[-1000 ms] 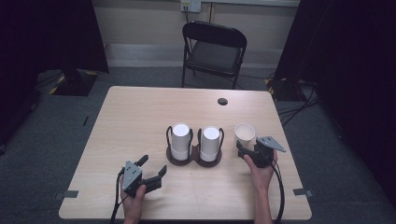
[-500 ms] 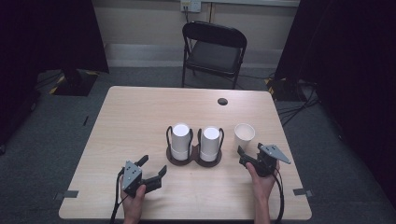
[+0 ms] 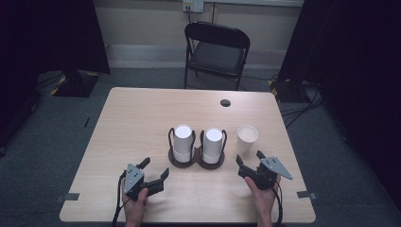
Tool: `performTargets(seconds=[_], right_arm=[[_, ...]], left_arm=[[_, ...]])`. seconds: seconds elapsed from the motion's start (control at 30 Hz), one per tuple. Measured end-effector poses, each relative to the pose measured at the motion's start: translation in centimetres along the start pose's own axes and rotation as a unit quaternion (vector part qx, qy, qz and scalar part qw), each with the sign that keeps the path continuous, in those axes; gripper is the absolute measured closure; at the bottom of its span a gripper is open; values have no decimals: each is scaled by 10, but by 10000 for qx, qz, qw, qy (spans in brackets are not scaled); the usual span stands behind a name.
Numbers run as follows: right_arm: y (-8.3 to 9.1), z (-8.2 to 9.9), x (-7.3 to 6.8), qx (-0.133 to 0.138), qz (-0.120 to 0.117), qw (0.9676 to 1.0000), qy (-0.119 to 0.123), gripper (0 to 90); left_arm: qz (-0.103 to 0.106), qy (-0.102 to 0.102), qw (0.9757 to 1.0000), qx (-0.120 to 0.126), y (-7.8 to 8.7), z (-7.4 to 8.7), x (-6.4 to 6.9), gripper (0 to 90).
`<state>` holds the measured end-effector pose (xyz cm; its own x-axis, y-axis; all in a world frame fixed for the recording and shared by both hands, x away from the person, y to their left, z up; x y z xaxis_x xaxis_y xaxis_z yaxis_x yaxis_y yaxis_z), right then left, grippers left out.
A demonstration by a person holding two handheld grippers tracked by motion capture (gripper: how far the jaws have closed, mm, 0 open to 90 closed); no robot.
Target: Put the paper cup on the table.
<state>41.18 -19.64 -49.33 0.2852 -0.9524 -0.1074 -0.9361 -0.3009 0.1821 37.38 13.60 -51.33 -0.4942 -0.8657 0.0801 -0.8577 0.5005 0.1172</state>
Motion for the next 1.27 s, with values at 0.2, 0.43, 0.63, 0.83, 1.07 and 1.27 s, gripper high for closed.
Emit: performTargets(seconds=[0.2,0.43,0.63,0.83,1.07,1.27], right_arm=[[6,1,-14,75,-143,9999,10,166],[13,10,-31,-8,-292,9995,107,168],[15,19,-48,5,-383,9990,250,160],[15,25,-60,-18,-527,9978,405,156],[15,32,-68,-15,-609,9960,659,149],[13,33,-66,-97,-611,9963,594,150]], left_arm=[[27,21,10000,16,1,0,1,157],[-73,28,10000,-25,1,1,1,155],[-176,33,9998,2,1,0,0,156],[-290,96,9995,12,2,0,-3,158],[-303,91,9995,58,3,0,-2,158],[-293,105,9995,58,3,0,-2,158]])
Point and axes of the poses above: each handheld gripper's, and its own axes: y roughly backward along the jaws, z roughly out of its underside, x roughly to its right, the point moved 8 cm from there along -y, roughly forward along the jaws, and after that the axes turned 5 degrees about x, right-handed, at the moved point
